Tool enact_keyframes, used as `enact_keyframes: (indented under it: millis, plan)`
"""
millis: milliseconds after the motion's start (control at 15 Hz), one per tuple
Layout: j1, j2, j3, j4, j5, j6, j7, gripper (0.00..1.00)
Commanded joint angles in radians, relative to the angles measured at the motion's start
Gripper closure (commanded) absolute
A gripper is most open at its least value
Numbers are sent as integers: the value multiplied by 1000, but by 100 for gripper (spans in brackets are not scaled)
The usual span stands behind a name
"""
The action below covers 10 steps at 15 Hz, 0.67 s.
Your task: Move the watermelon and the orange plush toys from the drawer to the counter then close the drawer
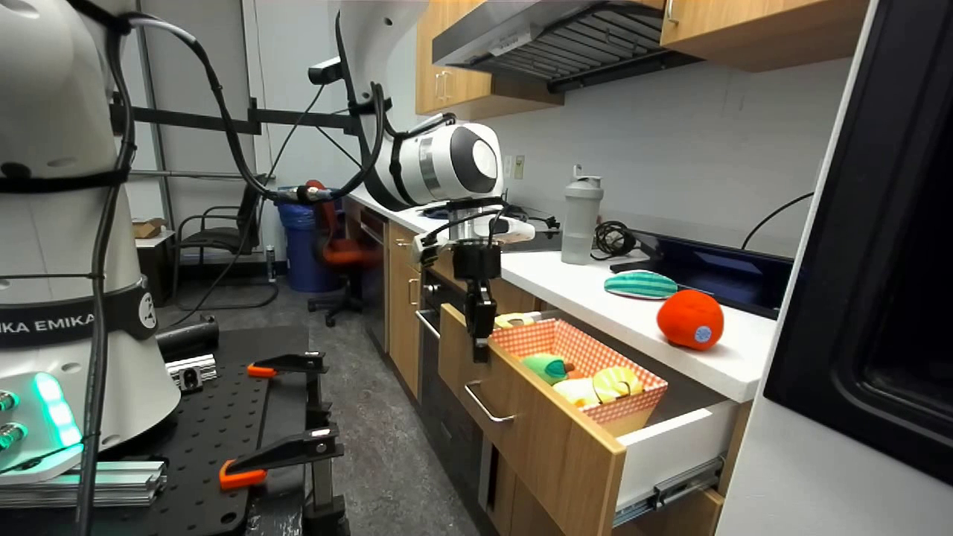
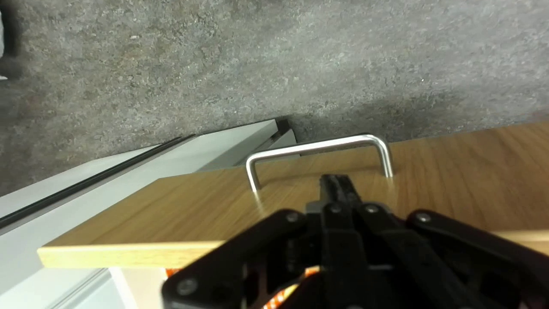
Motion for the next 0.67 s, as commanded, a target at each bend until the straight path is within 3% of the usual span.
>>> enact_keyframes:
  millis: [0,600]
  plan:
    - [19,53,-28,79,-66,6,78,100]
    - [18,50,-41,130,-121,1,154,100]
